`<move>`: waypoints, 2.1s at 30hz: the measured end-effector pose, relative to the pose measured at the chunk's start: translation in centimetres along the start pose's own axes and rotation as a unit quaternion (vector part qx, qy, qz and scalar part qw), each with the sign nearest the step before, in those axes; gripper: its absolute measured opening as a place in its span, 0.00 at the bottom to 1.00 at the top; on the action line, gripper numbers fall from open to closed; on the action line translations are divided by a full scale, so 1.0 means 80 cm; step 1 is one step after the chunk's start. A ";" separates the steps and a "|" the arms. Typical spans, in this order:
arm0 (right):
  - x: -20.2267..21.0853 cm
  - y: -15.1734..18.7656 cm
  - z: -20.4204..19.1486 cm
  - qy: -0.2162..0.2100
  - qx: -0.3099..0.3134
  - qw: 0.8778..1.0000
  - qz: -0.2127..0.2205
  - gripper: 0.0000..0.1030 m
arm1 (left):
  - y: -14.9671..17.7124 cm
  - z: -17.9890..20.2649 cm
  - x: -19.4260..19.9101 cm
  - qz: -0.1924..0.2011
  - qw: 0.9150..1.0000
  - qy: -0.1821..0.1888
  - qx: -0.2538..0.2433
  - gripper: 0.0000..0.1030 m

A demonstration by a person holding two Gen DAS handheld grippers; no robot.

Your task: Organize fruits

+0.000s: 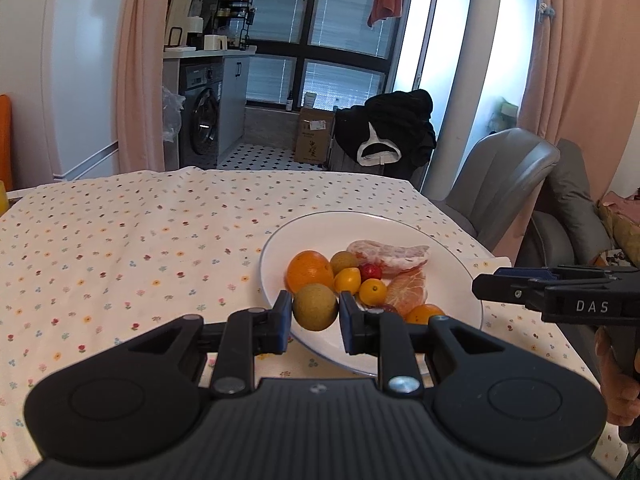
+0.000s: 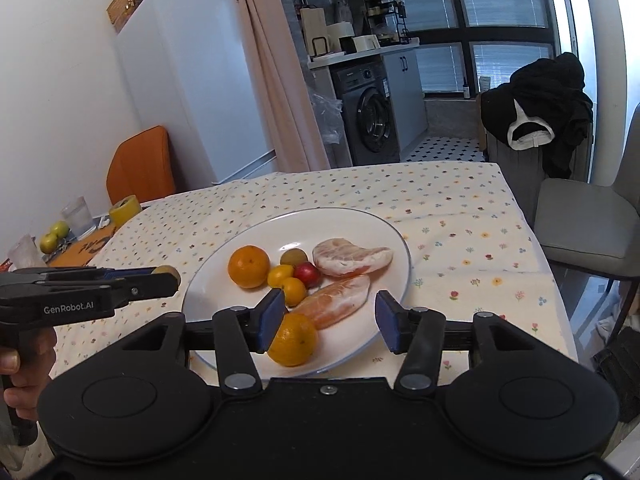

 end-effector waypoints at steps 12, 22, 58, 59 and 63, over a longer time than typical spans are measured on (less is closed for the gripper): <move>0.002 0.006 0.002 -0.006 -0.006 1.000 -0.001 0.51 | -0.006 -0.002 -0.001 -0.002 1.000 -0.014 0.014 0.33; 0.001 0.009 -0.015 -0.019 -0.002 1.000 -0.002 0.54 | 0.005 -0.025 0.020 -0.006 0.999 -0.037 0.022 0.53; 0.064 0.016 -0.078 -0.037 0.016 0.999 0.013 0.94 | 0.038 -0.079 0.164 0.031 0.992 -0.117 0.040 0.95; 0.066 0.016 -0.079 -0.037 0.017 0.999 0.013 0.95 | 0.039 -0.081 0.169 0.031 0.991 -0.120 0.041 0.95; 0.080 0.016 -0.086 -0.038 0.021 0.999 0.016 1.00 | 0.043 -0.086 0.187 0.032 0.991 -0.126 0.040 0.95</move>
Point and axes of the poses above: each gripper's, at about its wrist camera, not at the fingertips, and x roughly against the way its jaws point, z to its right, y to its underside, the point moved 7 cm from there along -x, roughly the way its jaws point, and after that the axes turned 1 degree about y, right-handed, at the moved point
